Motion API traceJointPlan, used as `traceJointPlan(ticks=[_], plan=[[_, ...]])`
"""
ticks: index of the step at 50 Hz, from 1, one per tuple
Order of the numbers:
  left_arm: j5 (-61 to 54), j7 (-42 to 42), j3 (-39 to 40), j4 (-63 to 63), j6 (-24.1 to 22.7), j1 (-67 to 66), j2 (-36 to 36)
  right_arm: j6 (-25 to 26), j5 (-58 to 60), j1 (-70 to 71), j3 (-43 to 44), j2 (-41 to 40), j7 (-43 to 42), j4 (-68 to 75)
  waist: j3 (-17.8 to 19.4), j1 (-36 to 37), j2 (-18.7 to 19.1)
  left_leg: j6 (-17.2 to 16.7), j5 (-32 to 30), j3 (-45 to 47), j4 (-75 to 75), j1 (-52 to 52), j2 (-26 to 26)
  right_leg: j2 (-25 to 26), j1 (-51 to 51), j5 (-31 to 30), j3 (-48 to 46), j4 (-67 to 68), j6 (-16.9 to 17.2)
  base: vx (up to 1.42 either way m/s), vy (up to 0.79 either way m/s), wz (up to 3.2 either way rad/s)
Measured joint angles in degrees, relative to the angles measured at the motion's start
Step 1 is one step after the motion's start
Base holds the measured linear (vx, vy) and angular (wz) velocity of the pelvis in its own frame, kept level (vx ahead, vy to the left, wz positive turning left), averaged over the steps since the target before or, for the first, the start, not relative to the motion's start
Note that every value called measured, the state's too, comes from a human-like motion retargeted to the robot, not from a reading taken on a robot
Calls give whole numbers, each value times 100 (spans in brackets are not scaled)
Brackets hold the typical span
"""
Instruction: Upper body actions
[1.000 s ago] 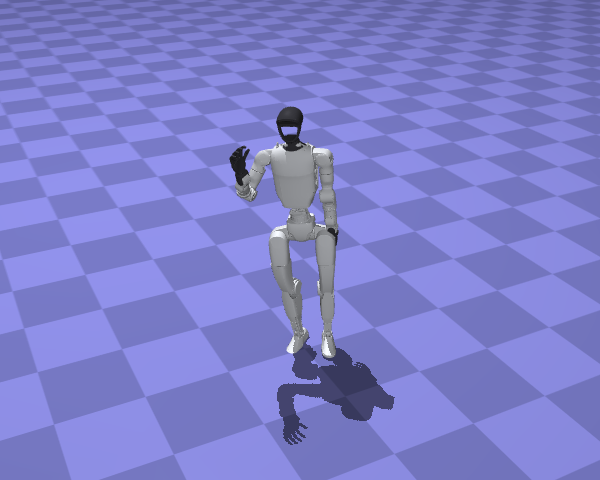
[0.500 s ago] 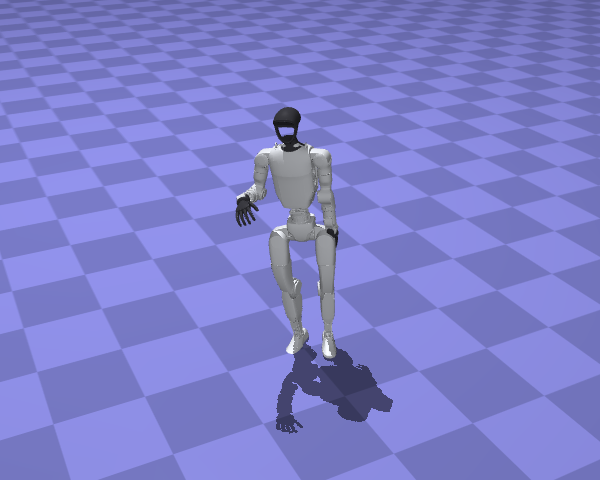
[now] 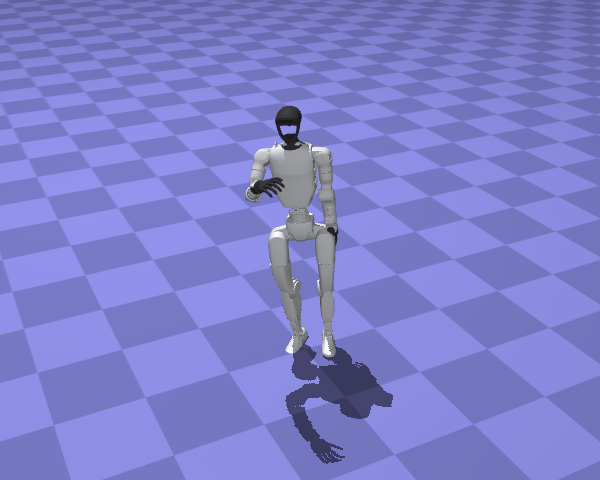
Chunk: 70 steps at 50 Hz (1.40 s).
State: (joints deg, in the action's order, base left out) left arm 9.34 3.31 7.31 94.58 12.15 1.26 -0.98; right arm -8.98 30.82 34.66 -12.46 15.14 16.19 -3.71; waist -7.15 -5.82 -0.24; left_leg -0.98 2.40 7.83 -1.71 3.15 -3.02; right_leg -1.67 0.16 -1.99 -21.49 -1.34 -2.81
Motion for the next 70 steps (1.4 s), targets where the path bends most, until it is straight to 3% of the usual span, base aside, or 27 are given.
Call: traceJointPlan(ticks=[6,12,17,25,27,32,35,38,43,49,56,62,65,70], plan=[[2,-10,55,-29,-41,67,2,-307,-161,-327,211,24,-1229,-358,32,30,-33,15,-6,-72,2,17,-11,8,16,16,-49,-7,11,0,0,0],[-37,57,105,18,-64,-2,-18,-527,-232,-919,645,370,-3787,-1510,20,-244,-11,-17,43,-104,23,-31,3,-6,-7,21,-90,-7,17,1,0,-3],[-60,88,122,54,-42,-68,-24,-36,220,-1458,1332,623,-5307,-2282,7,-297,38,-32,82,185,-2,-29,85,39,-96,-26,160,18,1,4,0,-50],[-12,152,82,-13,-26,-62,25,807,163,-1999,2680,630,-6207,-2166,35,-512,153,-42,137,555,-18,-62,196,95,-192,-102,371,45,6,1,0,-43],[-13,176,16,-42,-19,-16,32,1030,52,-1882,3041,597,-6057,-1672,50,-537,168,-36,144,608,-28,-63,208,106,-199,-117,405,45,9,-1,0,-13],[-23,229,-73,-176,-38,59,63,1865,-570,-1318,3565,432,-4356,132,29,-682,195,-39,156,638,-36,-75,220,101,-206,-133,417,46,21,0,0,0],[-12,259,-114,-279,-59,142,76,1941,-1413,-1221,3588,411,-3730,850,60,-665,187,-33,156,649,-37,-89,206,92,-193,-135,430,46,20,0,0,0],[27,282,-244,-355,-116,202,85,1361,-1771,-1515,3457,348,-3780,470,111,-596,169,-27,145,598,-40,-98,179,79,-150,-122,405,36,16,4,-1,11],[171,367,-439,-329,-182,173,118,315,-869,-1903,2854,368,-5085,-589,108,-483,226,-19,136,553,-41,-80,183,89,-149,-108,408,44,18,3,-1,6],[340,255,-363,-197,-113,96,68,-480,-918,-1716,1729,619,-4551,-1263,107,-452,228,-17,125,521,-44,-75,169,83,-134,-99,396,42,12,0,0,0],[196,260,-274,-25,-6,-20,-7,-326,-535,-871,1166,626,-3770,-902,63,-320,182,-13,99,422,-40,-82,141,66,-94,-89,337,42,6,0,0,0],[181,220,-206,57,8,-80,-23,250,336,548,985,91,-2699,1628,126,-149,234,-13,122,591,-17,-228,174,93,-89,-143,495,84,-10,-4,1,-22],[298,220,-159,47,40,-20,-63,558,628,855,916,55,-2569,2419,169,-48,206,-15,122,624,-12,-250,175,93,-83,-153,524,86,-12,-5,1,-11],[190,169,-134,-51,-37,17,-6,219,701,344,1069,313,-3064,1544,188,-17,155,-9,75,387,-33,-172,117,57,-3,-96,349,46,-9,4,3,42]])
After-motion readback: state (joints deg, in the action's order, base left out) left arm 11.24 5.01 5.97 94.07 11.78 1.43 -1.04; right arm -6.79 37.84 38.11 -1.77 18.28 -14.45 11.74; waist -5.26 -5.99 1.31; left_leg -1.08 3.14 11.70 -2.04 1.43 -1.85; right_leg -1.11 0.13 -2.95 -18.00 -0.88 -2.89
